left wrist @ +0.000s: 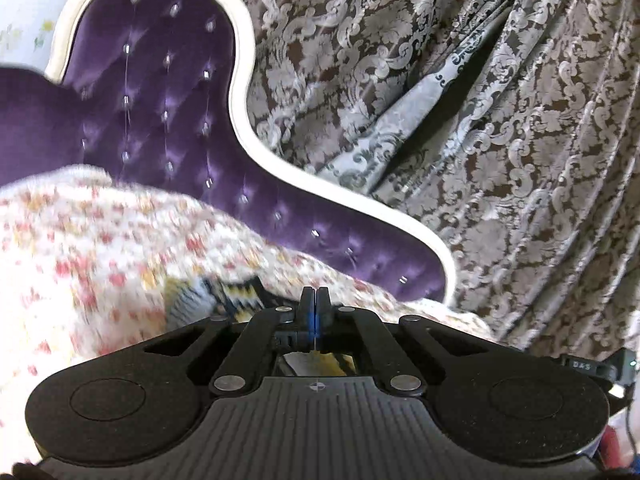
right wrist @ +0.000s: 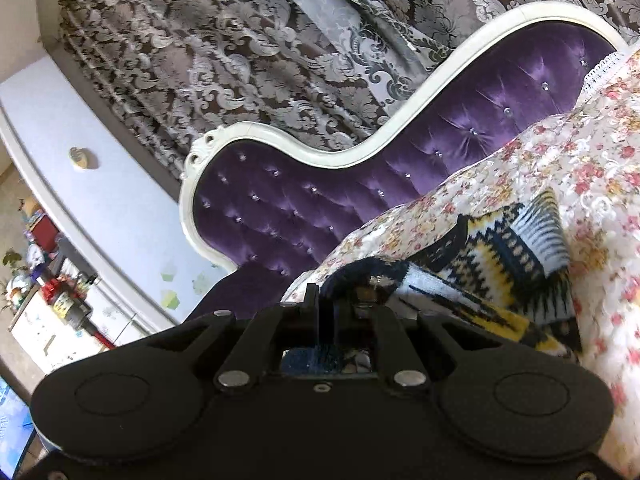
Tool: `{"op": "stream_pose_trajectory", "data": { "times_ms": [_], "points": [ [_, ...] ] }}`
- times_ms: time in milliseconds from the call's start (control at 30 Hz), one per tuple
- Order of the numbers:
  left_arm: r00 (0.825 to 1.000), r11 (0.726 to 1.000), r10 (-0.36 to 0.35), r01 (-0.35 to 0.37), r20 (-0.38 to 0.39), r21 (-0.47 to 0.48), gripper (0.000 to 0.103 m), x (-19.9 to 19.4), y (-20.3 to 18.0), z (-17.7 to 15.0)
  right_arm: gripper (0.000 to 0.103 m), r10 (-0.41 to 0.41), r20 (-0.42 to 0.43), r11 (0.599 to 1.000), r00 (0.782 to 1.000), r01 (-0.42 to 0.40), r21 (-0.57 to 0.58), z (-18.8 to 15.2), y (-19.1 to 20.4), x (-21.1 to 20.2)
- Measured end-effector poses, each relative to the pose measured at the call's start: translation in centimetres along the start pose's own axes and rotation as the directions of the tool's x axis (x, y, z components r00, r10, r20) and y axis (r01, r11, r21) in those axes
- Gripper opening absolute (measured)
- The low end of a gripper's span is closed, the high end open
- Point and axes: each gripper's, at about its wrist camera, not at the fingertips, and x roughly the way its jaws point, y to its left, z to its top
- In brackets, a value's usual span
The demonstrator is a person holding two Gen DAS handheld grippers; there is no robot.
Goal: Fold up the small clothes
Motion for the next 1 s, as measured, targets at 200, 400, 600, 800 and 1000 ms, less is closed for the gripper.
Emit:
{"op": "stream_pose_trajectory", "data": {
  "times_ms": [200, 400, 600, 800, 1000],
  "points": [
    [0.992, 0.986, 0.042, -0.022, -0.117, 0.166, 0.061, 1.8, 0.9, -2.5, 0.015, -0.034, -0.01, 0.998, 0.999, 0.034, 0.059, -0.4, -2.2, 1.6],
    [0.932, 0.921, 0.131, 0.013, -0.338, 0.39, 0.061, 5.5, 1.1, -7.8, 0.015, -0.065, -0.026, 0.99, 0.998, 0.067, 0.127, -1.1, -4.0, 1.6],
    [0.906, 0.933, 0.104, 0.055, -0.411, 0.356, 0.063, 8.8, 1.8, -8.8, 0.015, -0.076, -0.034, 0.987, 0.997, 0.08, 0.139, -1.4, -4.4, 1.4],
    [0.894, 0.889, 0.061, 0.153, -0.443, 0.432, 0.062, 11.4, 0.0, -9.1, 0.015, -0.079, -0.039, 0.985, 0.996, 0.084, 0.154, -1.5, -4.8, 1.7],
    [0.885, 0.911, 0.013, 0.182, -0.466, 0.371, 0.01, 12.4, 0.0, -10.3, 0.015, -0.081, -0.039, 0.983, 0.996, 0.086, 0.16, -1.9, -5.0, 1.3]
  ]
}}
